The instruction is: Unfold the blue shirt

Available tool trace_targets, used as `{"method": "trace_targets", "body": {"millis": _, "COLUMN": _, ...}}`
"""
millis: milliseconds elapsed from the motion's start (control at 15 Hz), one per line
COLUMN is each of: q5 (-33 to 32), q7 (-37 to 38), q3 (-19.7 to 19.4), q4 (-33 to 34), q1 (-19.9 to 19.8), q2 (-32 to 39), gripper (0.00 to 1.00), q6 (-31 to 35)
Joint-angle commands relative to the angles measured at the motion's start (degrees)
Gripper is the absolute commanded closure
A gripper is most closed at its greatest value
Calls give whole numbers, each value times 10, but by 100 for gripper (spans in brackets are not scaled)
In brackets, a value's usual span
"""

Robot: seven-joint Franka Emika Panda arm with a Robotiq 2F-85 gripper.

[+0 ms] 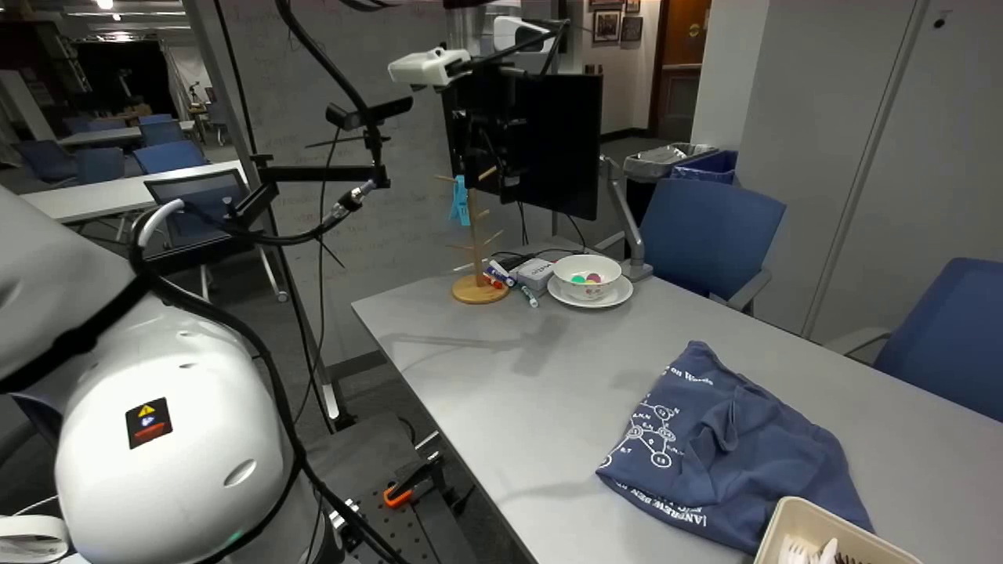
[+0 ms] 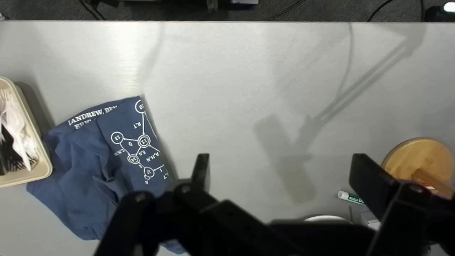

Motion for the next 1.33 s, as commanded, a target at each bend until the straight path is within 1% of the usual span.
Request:
{"method": "trace_targets", "body": {"millis": 0, "q5": -2, "q7": 1, "q3": -3, "q4": 1, "q1": 4, "q2": 1, "gripper": 0, "q6": -1}}
{"method": "trace_targets", "body": {"millis": 200, "q5": -6, "q7": -2, "q3": -6, "q4": 2, "q1": 1, "q2": 5, "gripper": 0, "q6": -3}}
{"method": "trace_targets", "body": {"millis": 400, "q5": -20, "q7": -8, "q3": -22, "q4": -3, "q1": -12, "q2": 12, "gripper": 0, "q6": -3}}
{"method": "trace_targets", "body": {"millis": 733, "q5": -38, "q7": -17, "q3": -72, "q4": -21, "q1": -45, "q2": 33, "gripper": 0, "q6": 10}}
{"method": "trace_targets", "body": {"millis": 867, "q5": -39, "q7": -6, "q3": -88, "q4": -20, "q1": -60, "q2": 43, "gripper": 0, "q6": 10}}
{"method": "trace_targets", "body": {"millis": 933, "q5": -36, "q7": -5, "q3": -79, "q4": -22, "q1": -50, "q2": 35, "gripper": 0, "q6": 1}}
{"method": "trace_targets", "body": {"millis": 1067, "q5": -36, "q7": -6, "q3": -90, "q4": -22, "q1": -59, "q2": 43, "gripper": 0, "q6": 1}}
{"method": "trace_targets", "body": {"millis": 1267, "q5": -36, "q7": -5, "q3": -90, "q4": -22, "q1": -60, "q2": 44, "gripper": 0, "q6": 1}}
